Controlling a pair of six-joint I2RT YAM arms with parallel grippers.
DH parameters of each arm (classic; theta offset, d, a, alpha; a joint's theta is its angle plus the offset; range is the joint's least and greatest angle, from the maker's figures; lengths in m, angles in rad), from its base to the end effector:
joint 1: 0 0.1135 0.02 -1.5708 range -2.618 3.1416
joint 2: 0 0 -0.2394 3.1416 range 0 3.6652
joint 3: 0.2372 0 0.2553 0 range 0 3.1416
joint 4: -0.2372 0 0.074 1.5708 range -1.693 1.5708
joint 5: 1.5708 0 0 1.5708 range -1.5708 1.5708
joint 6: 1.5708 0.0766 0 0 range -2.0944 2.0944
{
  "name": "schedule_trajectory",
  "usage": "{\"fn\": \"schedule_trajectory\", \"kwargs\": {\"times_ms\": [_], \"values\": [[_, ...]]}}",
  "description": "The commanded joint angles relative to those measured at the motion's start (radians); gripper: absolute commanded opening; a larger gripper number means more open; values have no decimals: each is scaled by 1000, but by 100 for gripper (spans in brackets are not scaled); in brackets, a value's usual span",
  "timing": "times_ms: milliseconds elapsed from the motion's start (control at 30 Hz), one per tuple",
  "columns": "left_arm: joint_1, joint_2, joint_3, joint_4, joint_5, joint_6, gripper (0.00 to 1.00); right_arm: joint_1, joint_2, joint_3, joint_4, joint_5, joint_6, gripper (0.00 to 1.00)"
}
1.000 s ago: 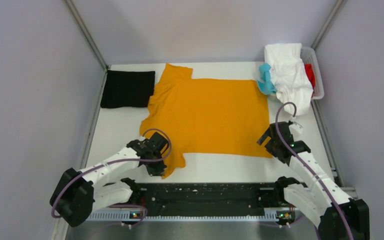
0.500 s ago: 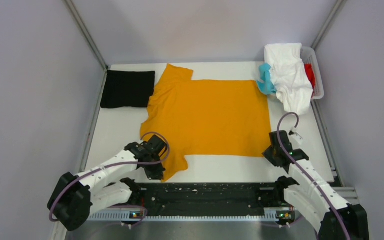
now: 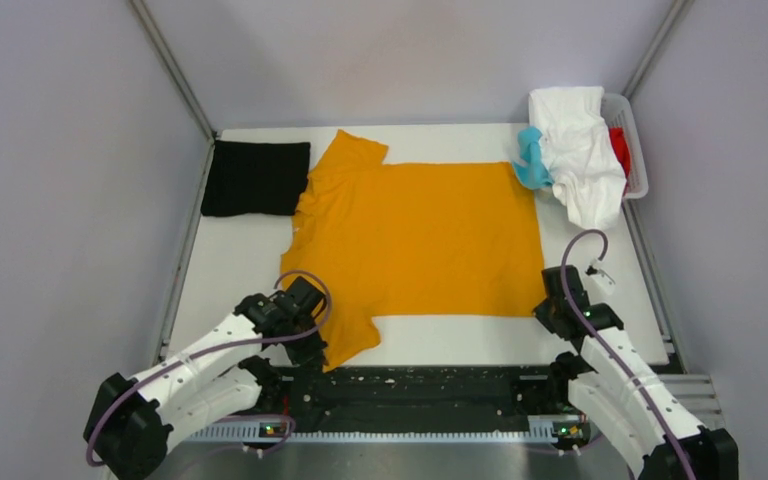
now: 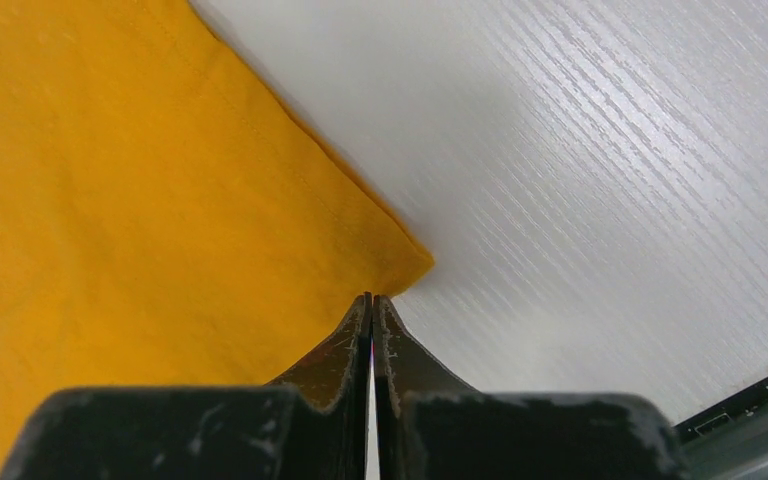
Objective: Fold and stack the t-shirts
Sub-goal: Fold the flattened tshirt in 1/3 of the way
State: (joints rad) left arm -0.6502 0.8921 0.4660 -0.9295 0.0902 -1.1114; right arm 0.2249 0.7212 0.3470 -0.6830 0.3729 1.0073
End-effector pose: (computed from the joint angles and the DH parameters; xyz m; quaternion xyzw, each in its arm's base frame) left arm 0.1173 -0.0978 0.1051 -0.2223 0.9680 -0.1113 0.0337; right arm 0.1666 0.0095 0.1101 0.4059 0.8607 -0.0021 0.3073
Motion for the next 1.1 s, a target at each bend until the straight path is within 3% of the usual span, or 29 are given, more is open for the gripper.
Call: {"fn": "schedule_trajectory", "kwargs": {"times_ms": [0,100,200,300,400,500,600,700,800,1067], "values": [[-17,-52,-15,-46,51,-48,0,-8,-42,30,-39,14,18,0],[-17,-76,-17,-36,55,-53,0,-7,-25,28,-33,15,20,0],[-17,-69,-11,-23,54,-50,0,-7,12,25,-21,33,31,29],[-17,-46,0,-23,52,-37,0,-7,57,24,-10,52,38,40],[-17,-27,7,-23,48,-30,0,-9,89,13,23,66,46,41],[-18,-16,15,-24,43,-23,0,-10,114,-2,78,59,43,40],[-17,-13,28,-24,33,-21,0,-15,152,-9,126,46,32,32],[-18,-9,50,-18,20,-14,0,-17,178,-5,154,43,8,12],[-17,4,80,-3,4,3,0,-18,179,11,167,53,-19,0],[-14,112,215,119,-32,96,0,-18,190,108,172,31,-129,0]]}}
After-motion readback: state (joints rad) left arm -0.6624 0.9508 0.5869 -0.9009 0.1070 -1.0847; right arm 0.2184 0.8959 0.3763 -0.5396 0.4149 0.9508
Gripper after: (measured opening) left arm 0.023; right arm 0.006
